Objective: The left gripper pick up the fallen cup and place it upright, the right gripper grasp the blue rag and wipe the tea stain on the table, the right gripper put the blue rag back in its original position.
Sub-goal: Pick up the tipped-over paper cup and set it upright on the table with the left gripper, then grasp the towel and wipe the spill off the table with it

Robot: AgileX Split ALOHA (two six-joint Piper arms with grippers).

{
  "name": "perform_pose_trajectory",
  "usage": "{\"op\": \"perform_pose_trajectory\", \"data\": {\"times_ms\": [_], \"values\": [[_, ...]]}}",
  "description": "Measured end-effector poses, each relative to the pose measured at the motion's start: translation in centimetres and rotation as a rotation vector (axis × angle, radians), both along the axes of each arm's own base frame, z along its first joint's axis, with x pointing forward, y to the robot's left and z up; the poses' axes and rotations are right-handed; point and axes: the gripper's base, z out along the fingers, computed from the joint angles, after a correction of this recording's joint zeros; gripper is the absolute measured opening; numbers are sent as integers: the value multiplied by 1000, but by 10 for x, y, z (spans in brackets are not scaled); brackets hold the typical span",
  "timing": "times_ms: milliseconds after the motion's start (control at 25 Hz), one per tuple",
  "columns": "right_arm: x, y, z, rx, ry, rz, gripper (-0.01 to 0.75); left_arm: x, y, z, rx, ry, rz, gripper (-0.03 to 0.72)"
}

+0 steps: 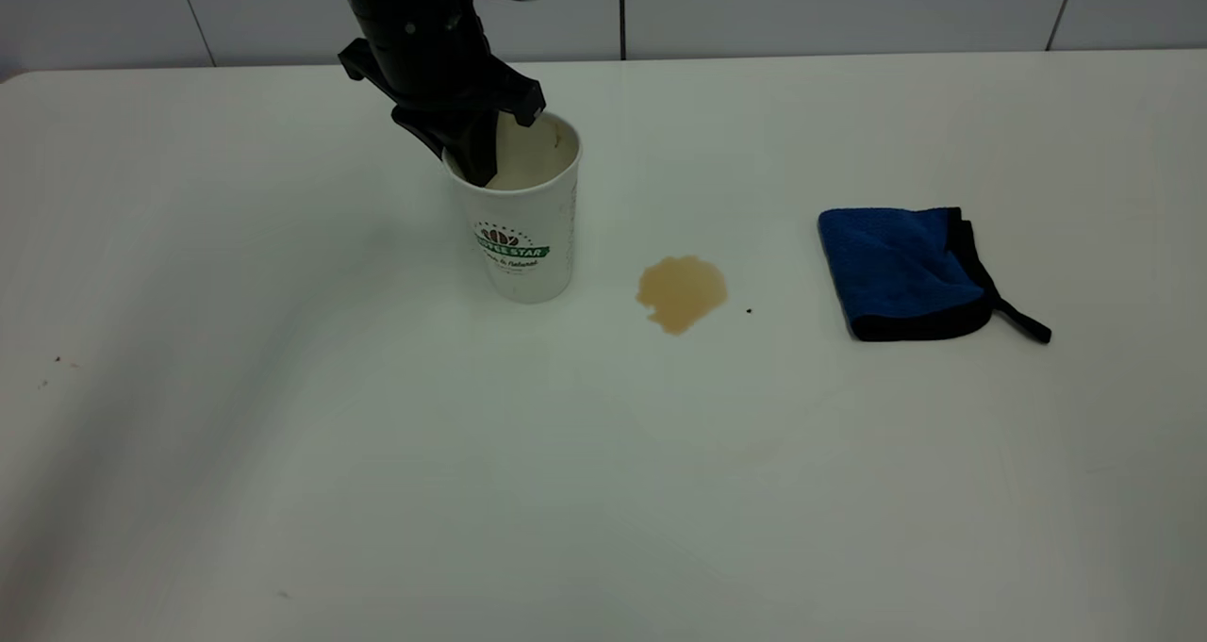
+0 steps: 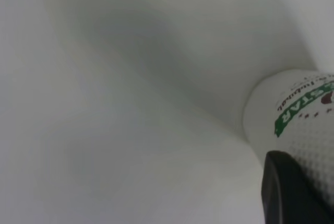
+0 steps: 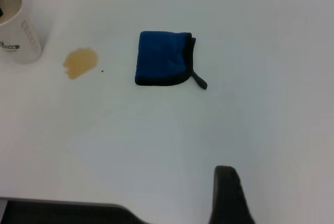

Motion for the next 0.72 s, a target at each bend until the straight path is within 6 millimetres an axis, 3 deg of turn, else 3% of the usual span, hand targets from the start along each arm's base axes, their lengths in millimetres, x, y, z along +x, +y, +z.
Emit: {"op": "perform_pose_trajectory", "data": {"times_ms": [240,360,520,720], "values": [[0,0,0,1,0,1,532,-1,0,7,-1,0,-2,305],[0,0,0,2,0,1,532,0,0,28,-12,-24,-3,415],[0,0,0,2,0,1,532,-1,0,69,-26,-51,-12,487],[0,0,0,2,0,1,532,-12,3,142,-49,-105,-27,497]]}}
